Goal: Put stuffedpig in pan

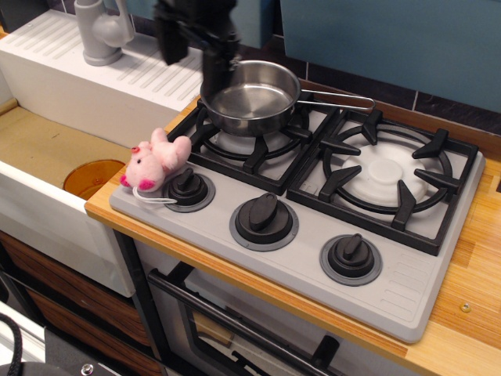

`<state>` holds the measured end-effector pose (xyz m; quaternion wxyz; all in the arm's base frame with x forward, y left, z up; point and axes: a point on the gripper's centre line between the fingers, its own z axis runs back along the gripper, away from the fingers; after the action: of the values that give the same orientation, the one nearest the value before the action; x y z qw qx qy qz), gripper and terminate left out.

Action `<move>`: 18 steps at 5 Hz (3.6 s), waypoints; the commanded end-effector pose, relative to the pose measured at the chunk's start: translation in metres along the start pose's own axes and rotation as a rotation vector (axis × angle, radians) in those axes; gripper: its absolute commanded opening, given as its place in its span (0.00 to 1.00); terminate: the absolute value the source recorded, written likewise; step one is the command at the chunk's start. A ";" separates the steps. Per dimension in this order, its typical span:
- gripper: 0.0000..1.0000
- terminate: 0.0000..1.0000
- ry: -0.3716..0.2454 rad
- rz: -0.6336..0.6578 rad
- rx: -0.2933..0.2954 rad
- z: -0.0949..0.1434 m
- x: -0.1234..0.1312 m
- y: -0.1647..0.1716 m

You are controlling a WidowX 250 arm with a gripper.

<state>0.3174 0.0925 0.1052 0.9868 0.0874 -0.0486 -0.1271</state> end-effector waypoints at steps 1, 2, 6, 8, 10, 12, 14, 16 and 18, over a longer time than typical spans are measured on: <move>1.00 0.00 -0.090 0.017 0.075 0.011 -0.020 0.017; 1.00 0.00 -0.097 0.036 0.084 0.003 -0.032 0.015; 1.00 0.00 -0.135 0.068 0.076 -0.040 -0.052 -0.002; 1.00 0.00 -0.138 0.089 0.054 -0.060 -0.060 -0.009; 1.00 0.00 -0.175 0.063 0.028 -0.084 -0.061 -0.003; 0.00 0.00 -0.127 0.067 0.022 -0.078 -0.056 -0.005; 0.00 0.00 -0.050 0.058 0.080 -0.031 -0.047 0.004; 0.00 0.00 -0.013 0.028 0.084 0.010 -0.009 0.010; 0.00 0.00 -0.020 -0.001 0.048 0.014 0.042 0.008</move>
<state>0.3524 0.0854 0.1038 0.9862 0.0990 -0.0356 -0.1279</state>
